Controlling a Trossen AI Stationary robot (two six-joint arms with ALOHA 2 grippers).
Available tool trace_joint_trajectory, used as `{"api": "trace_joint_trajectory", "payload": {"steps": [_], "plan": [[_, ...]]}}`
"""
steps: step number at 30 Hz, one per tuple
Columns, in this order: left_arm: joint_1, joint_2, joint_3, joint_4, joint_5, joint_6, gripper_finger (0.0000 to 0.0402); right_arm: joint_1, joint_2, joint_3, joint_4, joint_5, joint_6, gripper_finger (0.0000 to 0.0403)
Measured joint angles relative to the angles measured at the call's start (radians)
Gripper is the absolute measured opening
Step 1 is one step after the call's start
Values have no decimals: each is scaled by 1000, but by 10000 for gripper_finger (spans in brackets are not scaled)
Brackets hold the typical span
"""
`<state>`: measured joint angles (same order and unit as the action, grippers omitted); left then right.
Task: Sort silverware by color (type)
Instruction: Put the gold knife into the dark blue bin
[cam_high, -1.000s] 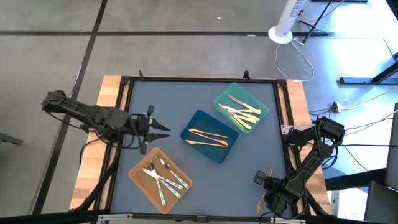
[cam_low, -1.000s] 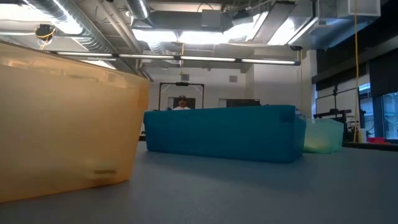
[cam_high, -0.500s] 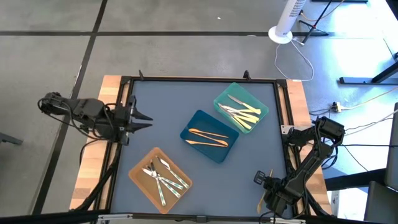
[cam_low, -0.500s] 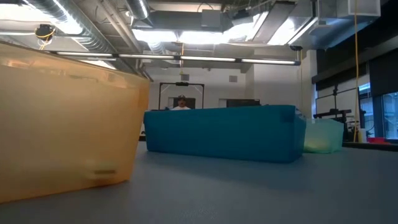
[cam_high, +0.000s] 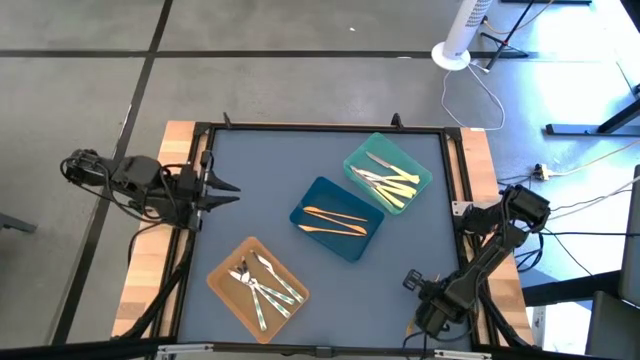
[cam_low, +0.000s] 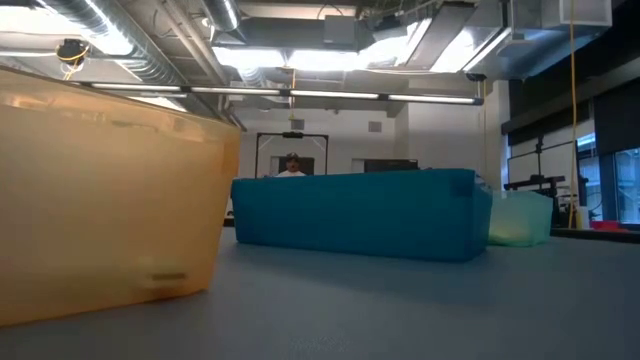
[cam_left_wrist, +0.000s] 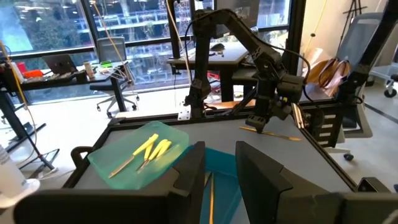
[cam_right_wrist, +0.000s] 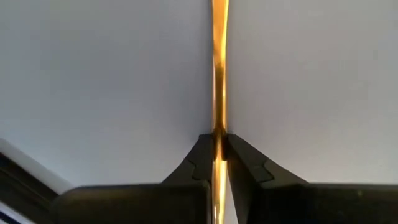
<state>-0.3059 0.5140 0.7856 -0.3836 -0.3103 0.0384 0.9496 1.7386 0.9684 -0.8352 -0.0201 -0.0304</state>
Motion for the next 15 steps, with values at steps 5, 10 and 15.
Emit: {"api": "trace_joint_trajectory", "payload": {"steps": [5,10,15], "plan": [[0,-1,-44,3,-4,-1,84,-31,0,1,1,-28,0,21],[0,-14,-153,82,-23,-25,84,-41,4,32,0,-6,-1,21],[0,-38,-291,211,-25,-25,84,-44,5,75,3,43,-1,21]]}}
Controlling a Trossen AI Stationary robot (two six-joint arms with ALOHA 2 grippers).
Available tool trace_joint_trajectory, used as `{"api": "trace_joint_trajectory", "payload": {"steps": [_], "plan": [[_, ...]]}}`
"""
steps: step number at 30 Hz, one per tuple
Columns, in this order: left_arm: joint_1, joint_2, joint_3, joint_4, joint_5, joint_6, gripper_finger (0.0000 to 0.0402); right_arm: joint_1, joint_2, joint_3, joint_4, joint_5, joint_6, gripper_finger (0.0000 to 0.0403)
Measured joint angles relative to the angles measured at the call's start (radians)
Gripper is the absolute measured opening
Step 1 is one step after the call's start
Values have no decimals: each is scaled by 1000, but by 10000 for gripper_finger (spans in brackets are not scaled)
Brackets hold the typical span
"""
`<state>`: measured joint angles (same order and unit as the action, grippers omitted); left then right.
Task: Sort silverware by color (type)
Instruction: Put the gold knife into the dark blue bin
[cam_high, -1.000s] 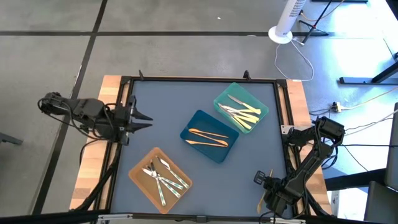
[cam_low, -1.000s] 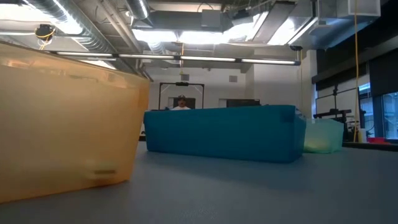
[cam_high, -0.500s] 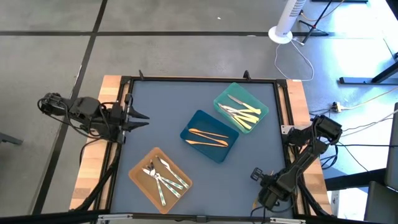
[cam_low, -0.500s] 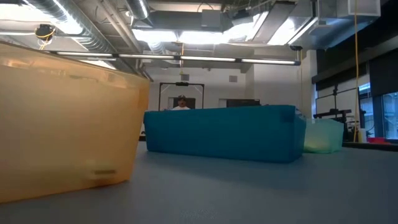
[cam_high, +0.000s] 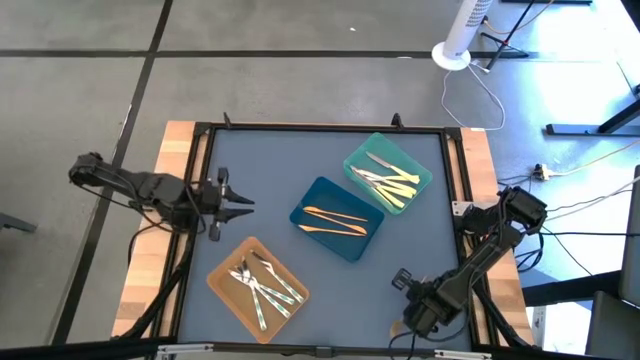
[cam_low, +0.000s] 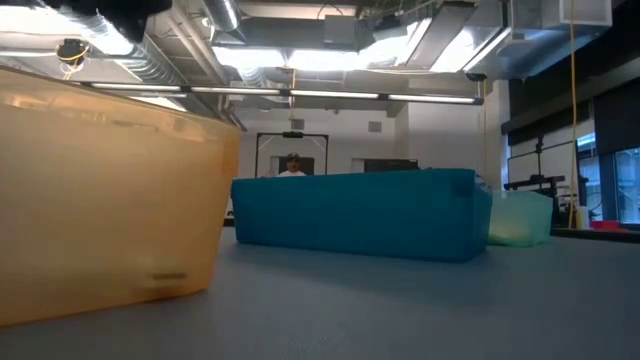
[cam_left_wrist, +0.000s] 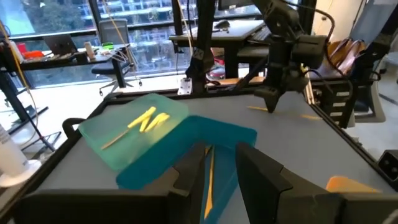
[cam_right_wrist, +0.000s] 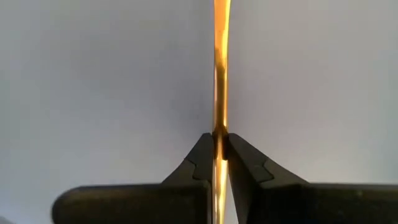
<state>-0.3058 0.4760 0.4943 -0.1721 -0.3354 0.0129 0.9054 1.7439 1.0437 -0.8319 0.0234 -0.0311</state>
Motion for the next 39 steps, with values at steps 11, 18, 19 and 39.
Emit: {"api": "trace_joint_trajectory", "payload": {"steps": [11,18,19,39], "plan": [[16,-108,-225,278,-21,75,84,-93,-2,98,-18,8,3,21],[74,-182,-314,303,-2,78,84,-188,-3,157,-25,13,3,21],[83,-197,-327,303,6,77,84,-199,-3,167,-29,26,4,20],[173,-421,-487,280,61,68,84,-389,-6,446,-166,56,3,4]]}}
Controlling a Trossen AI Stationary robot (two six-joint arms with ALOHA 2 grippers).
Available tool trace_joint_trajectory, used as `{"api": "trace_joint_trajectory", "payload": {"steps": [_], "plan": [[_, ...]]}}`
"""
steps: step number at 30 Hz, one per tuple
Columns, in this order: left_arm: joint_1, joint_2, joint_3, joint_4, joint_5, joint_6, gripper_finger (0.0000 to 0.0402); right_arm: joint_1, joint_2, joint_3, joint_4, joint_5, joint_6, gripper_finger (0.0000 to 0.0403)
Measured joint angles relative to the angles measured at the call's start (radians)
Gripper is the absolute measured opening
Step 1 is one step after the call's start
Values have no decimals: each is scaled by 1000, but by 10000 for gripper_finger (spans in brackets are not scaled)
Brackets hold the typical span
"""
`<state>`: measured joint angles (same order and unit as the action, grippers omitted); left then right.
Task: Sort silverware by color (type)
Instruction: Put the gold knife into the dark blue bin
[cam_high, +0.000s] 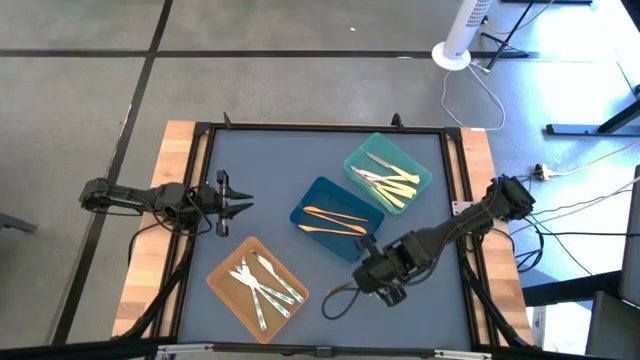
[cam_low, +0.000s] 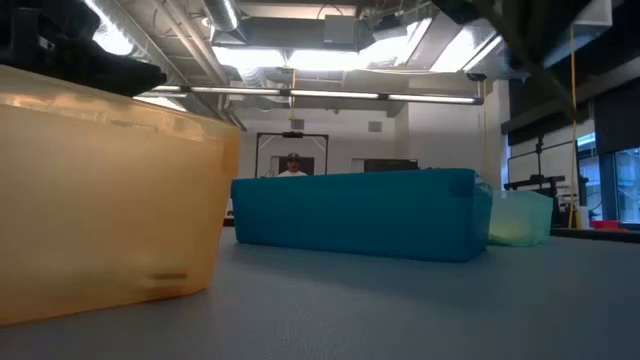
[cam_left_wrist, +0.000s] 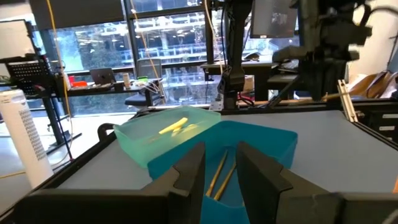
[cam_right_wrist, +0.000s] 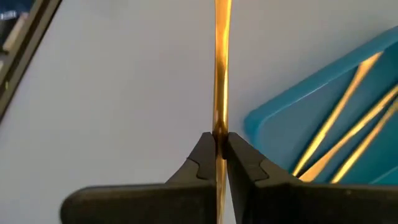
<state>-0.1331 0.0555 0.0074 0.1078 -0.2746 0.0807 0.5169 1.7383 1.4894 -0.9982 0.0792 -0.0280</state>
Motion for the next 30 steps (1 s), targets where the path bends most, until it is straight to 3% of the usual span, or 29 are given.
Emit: {"api": "trace_joint_trajectory", "payload": {"steps": [11,30], "plan": [[29,0,0,-28,3,0,84,-122,0,102,3,9,6,5],[28,2,0,-56,6,1,84,-326,0,102,69,18,79,5]]}}
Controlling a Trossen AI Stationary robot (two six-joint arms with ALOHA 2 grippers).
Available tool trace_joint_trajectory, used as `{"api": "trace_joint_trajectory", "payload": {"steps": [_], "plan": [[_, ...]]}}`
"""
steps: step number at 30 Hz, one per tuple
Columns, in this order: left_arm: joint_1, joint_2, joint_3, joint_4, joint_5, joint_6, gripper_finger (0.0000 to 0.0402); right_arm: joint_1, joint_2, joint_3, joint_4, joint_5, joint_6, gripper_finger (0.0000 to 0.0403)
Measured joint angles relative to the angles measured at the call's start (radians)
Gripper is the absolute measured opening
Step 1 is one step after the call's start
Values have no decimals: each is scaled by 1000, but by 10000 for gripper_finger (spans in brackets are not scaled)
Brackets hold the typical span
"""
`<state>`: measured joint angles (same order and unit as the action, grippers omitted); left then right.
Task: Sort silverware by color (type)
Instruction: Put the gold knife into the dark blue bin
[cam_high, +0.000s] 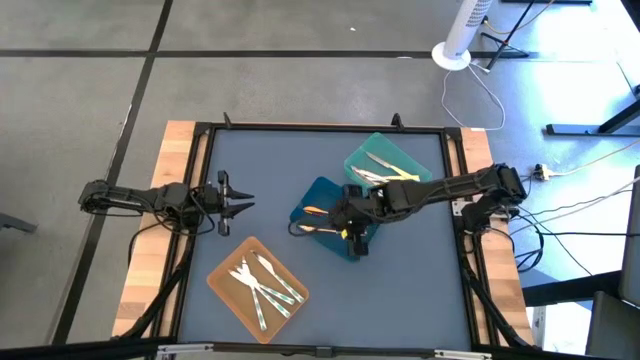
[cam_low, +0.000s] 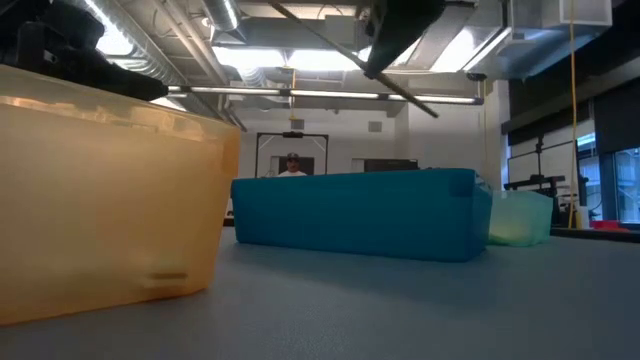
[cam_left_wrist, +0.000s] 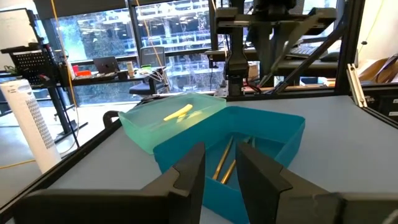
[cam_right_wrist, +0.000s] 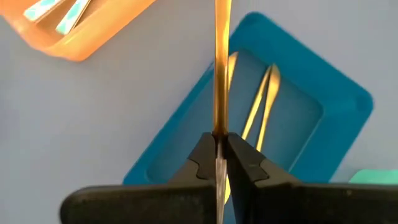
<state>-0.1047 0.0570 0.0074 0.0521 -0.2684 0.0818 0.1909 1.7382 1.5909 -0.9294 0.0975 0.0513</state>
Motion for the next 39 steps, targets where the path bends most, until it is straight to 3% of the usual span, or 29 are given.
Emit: {"api": "trace_joint_trajectory", "payload": {"steps": [8,16,39], "plan": [[0,0,0,0,0,0,84,-46,0,0,22,5,25,5],[0,0,0,0,0,0,84,-63,0,-4,16,103,121,5],[0,0,0,1,-2,0,84,-107,2,-367,318,75,120,5]]}}
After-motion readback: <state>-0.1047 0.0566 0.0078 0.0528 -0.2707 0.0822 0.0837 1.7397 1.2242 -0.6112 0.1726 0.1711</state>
